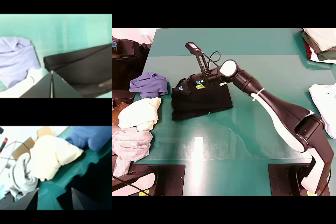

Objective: Fold the shirts.

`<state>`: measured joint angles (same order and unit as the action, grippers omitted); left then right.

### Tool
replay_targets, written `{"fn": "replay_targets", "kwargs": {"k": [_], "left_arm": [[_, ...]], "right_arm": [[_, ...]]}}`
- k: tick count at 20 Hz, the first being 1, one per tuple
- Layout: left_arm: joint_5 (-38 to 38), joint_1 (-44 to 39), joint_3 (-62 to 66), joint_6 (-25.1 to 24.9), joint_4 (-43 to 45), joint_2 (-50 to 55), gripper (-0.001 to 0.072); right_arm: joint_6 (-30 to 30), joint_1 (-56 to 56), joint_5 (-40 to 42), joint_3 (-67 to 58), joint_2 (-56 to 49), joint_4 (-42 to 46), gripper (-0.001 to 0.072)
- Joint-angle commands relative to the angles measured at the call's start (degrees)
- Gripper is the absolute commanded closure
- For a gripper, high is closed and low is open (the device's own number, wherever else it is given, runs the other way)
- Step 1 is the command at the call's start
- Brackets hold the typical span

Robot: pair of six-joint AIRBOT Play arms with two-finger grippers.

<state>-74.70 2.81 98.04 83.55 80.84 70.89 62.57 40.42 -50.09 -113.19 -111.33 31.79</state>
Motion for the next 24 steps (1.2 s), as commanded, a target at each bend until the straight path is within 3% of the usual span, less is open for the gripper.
{"fn": "replay_targets", "kwargs": {"k": [1, 6, 7, 8, 9, 13, 20, 22, 24], "left_arm": [[-2.03, 0.15, 0.04, 0.02, 0.15, -0.20, 0.0683], [-1.79, 0.15, 0.02, 0.02, -0.33, -0.17, 0.0683], [-1.81, 0.15, 0.02, 0.02, -0.44, -0.17, 0.0683], [-1.77, 0.15, 0.00, 0.02, -0.70, -0.17, 0.0683], [-1.73, 0.15, -0.04, 0.02, -1.09, -0.17, 0.0683], [-1.20, 0.15, -0.13, 0.02, -2.01, -0.17, 0.0683], [-1.29, 0.15, -0.13, -0.02, -1.99, -0.17, 0.0683], [-1.31, 0.15, -0.13, -0.04, -1.99, -0.17, 0.0683], [-1.31, 0.15, -0.13, -0.85, -1.99, -0.17, 0.0683]], "right_arm": [[0.66, -2.58, -4.94, -0.02, 0.76, 5.07, 0.0235], [12.66, -16.65, -22.97, 0.04, 2.60, 21.75, 0.0233], [13.75, -20.06, -26.18, 0.04, 2.14, 22.27, 0.0186], [14.78, -22.75, -28.61, 0.04, 1.36, 21.40, 0.0032], [16.04, -25.27, -30.60, 0.07, 0.31, 20.52, 0.0002], [19.21, -29.81, -34.86, 0.07, -6.25, 13.90, 0.0029], [20.09, -23.52, -31.12, 0.04, -14.32, 6.25, 0.0035], [20.04, -21.20, -27.32, 0.04, -14.71, 5.20, 0.0056], [20.00, -18.88, -24.17, 0.04, -14.69, 5.16, 0.0147]]}}
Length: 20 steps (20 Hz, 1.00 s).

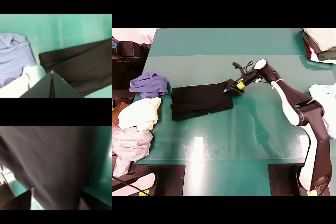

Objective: Fold the shirts.

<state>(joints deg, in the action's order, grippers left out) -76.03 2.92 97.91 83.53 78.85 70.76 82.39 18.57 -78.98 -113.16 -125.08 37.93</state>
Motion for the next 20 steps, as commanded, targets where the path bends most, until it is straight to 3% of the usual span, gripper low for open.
{"fn": "replay_targets", "kwargs": {"k": [1, 3, 4, 5, 11, 15, 20], "left_arm": [[0.02, 0.04, 0.00, -1.07, 0.00, -0.04, 0.0683], [-0.04, 0.04, 0.00, -1.07, 0.00, -0.04, 0.0683], [-0.04, 0.04, 0.00, -1.07, 0.00, -0.04, 0.0683], [-0.07, 0.04, 0.00, -1.07, 0.00, -0.04, 0.0683], [-1.03, 0.04, 0.00, -1.05, 0.00, -0.04, 0.0683], [-2.51, 0.04, 0.00, -1.05, -0.04, -0.04, 0.0682], [-3.96, 0.04, 0.00, -1.03, -1.86, -0.04, 0.0682]], "right_arm": [[-0.17, 4.09, 5.84, 0.02, -0.94, -0.94, 0.0170], [-2.49, 5.79, 7.56, 0.00, -0.94, -0.94, 0.0437], [-4.94, 6.21, 7.91, 0.02, -0.92, -0.94, 0.0614], [-7.06, 6.43, 7.87, 0.00, -0.74, -0.92, 0.0693], [-9.64, -1.40, 1.77, 0.02, 9.01, 6.99, 0.0696], [-9.38, -15.28, -4.55, 0.02, 19.47, 12.81, 0.0696], [-5.84, -35.71, -5.70, 0.02, 28.28, 17.62, 0.0695]]}}
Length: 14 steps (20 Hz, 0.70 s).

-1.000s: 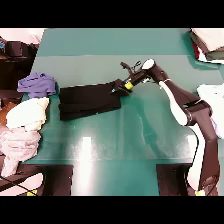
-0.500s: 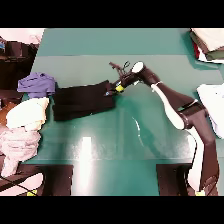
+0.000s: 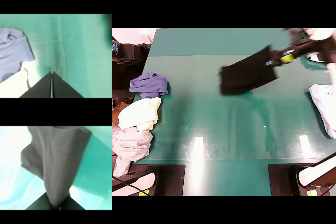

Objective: Fold the shirts.

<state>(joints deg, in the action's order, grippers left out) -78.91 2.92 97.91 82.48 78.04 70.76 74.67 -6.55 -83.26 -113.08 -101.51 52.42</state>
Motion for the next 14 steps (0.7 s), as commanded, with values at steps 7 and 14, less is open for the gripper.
{"fn": "replay_targets", "kwargs": {"k": [7, 14], "left_arm": [[-1.62, 0.04, 0.00, 0.04, -8.81, -0.04, 0.0683], [-1.66, 0.04, 0.00, 0.28, -11.74, -0.04, 0.0683]], "right_arm": [[4.90, -34.03, -1.27, -0.07, 8.22, 3.04, 0.0696], [3.13, -41.62, 0.31, -0.09, 8.41, -6.16, 0.0695]]}}
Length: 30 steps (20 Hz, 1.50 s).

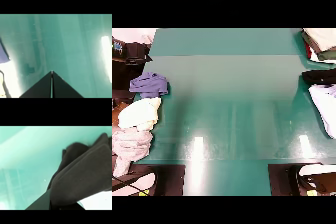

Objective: Fold the shirts.

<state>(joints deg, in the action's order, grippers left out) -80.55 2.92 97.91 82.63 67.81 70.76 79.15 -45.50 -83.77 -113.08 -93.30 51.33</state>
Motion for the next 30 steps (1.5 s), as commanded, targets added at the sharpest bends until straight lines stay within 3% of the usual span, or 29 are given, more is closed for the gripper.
{"fn": "replay_targets", "kwargs": {"k": [1, 10, 17, 24, 25, 27, 30], "left_arm": [[-0.02, 0.04, 0.00, 0.11, -1.64, -0.04, 0.0683], [0.00, -0.09, 0.00, -0.13, -2.08, -0.04, 0.0683], [-0.04, -0.09, 0.00, -1.66, -2.08, -0.04, 0.0683], [-0.02, -0.09, 0.00, -3.43, -2.08, -0.04, 0.0683], [-0.02, -0.09, 0.00, -3.56, -2.08, -0.04, 0.0683], [-0.02, -0.09, 0.00, -3.58, -2.05, -0.04, 0.0683], [0.00, -0.09, 0.00, -3.58, -2.08, -0.04, 0.0683]], "right_arm": [[-1.68, -2.95, 0.79, -0.09, 0.31, -6.34, 0.0696], [-1.62, -4.66, -2.60, -0.07, 5.79, -7.48, 0.0695], [7.56, -5.38, -12.96, -0.07, 6.95, 13.53, 0.0694], [11.04, -5.38, -20.46, -0.02, 6.95, 31.23, 0.0688], [11.04, -5.38, -21.11, -0.02, 6.95, 31.91, 0.0664], [11.02, -5.38, -21.29, -0.02, 6.95, 32.79, 0.0350], [10.84, -5.38, -21.35, -0.02, 6.95, 32.74, 0.0329]]}}
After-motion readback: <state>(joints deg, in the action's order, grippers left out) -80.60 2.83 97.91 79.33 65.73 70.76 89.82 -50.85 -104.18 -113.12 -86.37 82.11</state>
